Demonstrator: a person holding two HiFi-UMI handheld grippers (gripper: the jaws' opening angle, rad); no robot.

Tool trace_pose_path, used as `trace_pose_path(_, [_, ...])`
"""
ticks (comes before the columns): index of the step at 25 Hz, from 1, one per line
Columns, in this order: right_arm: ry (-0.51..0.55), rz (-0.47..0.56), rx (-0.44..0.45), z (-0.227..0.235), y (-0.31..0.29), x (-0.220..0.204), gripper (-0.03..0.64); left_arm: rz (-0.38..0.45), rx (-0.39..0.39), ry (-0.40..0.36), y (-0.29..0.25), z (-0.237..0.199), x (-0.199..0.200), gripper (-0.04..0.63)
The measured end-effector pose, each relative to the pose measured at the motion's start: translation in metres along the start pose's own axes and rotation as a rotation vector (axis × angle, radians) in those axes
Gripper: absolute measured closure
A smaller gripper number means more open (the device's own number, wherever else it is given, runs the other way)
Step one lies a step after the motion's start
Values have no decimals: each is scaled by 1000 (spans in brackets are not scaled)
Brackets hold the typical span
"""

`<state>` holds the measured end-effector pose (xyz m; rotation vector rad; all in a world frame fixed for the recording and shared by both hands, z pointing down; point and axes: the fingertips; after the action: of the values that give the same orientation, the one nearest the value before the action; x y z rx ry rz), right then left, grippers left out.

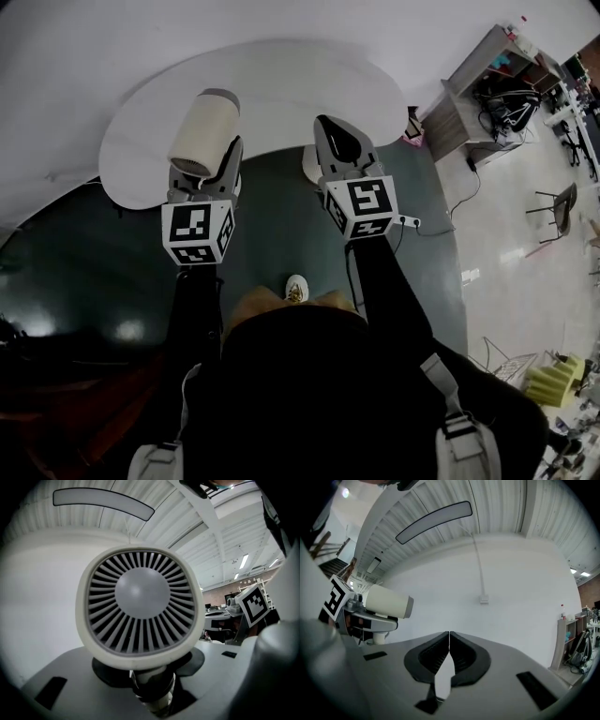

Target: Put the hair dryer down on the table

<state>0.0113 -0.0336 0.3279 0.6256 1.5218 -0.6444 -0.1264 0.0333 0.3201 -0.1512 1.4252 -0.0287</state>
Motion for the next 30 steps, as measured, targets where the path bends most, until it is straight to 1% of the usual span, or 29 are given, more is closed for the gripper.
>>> trace_pose_path(3, [6, -1, -3, 9, 1, 1, 591, 0, -12, -1, -10, 6, 3, 387])
trace_pose_path(12, [-1, 9, -65, 45, -18, -2, 591, 13, -60, -5, -52, 10, 5, 387])
trace_pose_path(19, [18, -2, -97, 71, -63, -5, 591, 10, -96, 4, -108, -11, 0, 387])
trace_pose_path(30, [22, -21, -149, 125, -151, -4, 591, 19, -153, 5, -213, -51, 10, 387])
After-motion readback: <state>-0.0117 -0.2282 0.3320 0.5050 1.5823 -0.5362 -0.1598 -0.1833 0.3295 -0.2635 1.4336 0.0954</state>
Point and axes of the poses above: the fingertips, and each gripper's own axes: y backward along the fingers, z to its right, x out of its top, and after that the axes turned 1 degree about -z, right-handed
